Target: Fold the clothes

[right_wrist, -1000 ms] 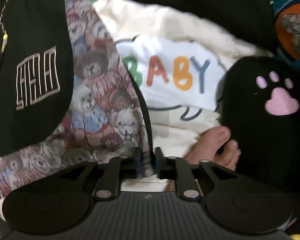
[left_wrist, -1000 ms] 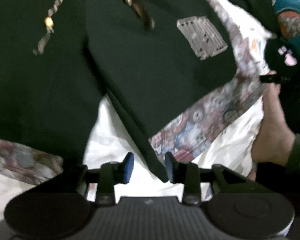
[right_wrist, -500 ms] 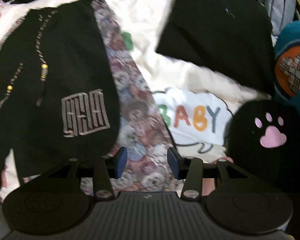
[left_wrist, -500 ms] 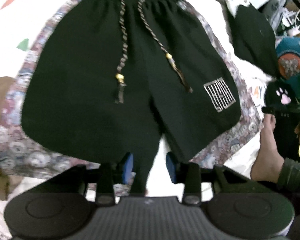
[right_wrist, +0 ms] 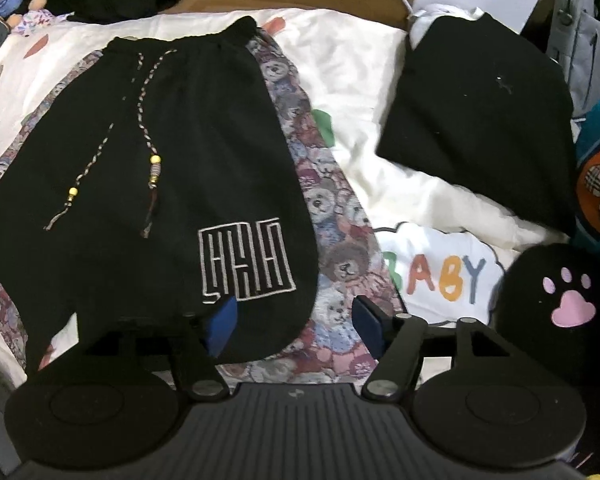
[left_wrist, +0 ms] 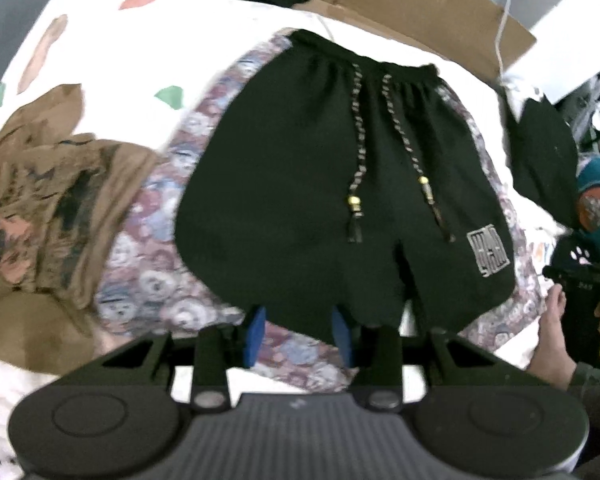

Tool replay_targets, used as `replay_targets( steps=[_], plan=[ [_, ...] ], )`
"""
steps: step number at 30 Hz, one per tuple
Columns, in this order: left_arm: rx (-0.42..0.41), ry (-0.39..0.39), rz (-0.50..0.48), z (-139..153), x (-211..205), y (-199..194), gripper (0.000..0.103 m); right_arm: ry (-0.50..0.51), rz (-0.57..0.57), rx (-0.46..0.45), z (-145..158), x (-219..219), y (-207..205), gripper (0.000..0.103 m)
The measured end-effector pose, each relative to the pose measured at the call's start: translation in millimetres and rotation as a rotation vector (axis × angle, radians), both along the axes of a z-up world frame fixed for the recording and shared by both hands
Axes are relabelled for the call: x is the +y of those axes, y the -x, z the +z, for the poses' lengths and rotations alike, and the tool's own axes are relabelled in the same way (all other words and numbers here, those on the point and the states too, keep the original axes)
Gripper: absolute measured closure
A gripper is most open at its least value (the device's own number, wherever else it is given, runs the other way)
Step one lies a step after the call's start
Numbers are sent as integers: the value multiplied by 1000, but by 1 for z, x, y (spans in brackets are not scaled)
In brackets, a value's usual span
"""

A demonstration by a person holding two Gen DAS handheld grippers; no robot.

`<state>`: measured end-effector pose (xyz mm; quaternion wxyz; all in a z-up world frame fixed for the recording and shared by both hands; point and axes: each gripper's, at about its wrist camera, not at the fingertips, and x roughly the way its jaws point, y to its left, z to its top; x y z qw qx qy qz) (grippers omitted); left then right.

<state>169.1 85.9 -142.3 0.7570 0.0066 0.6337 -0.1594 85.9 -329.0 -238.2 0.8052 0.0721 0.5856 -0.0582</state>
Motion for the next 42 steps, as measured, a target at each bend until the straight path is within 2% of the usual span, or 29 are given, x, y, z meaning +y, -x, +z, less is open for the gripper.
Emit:
replay_targets(
  steps=[6, 15, 19, 26, 32, 37, 42],
  plan=[
    [-15, -15, 32, -7, 45, 7, 58, -5, -16, -8, -8, 9, -4, 33],
    [-7, -10, 181, -40, 109, 11, 57, -23, -83, -29, -19, 21, 9, 30],
    [-22, -26, 205, -47, 124, 15, 57, -27, -116, -40, -24, 27, 15, 30],
    [-76, -19, 263, -55, 144, 13, 58, -36, -164, -58, -32, 36, 27, 30],
    [-91, -21, 304, -75, 149, 5, 67, -103, -123, -31, -39, 48, 31, 30],
    [-114, -36, 343, -94, 155, 0, 68, -126, -97, -19, -44, 58, 32, 30],
    [-162, -19, 364, -111, 162, -6, 68, -121, -59, -8, -48, 70, 31, 30]
  ],
)
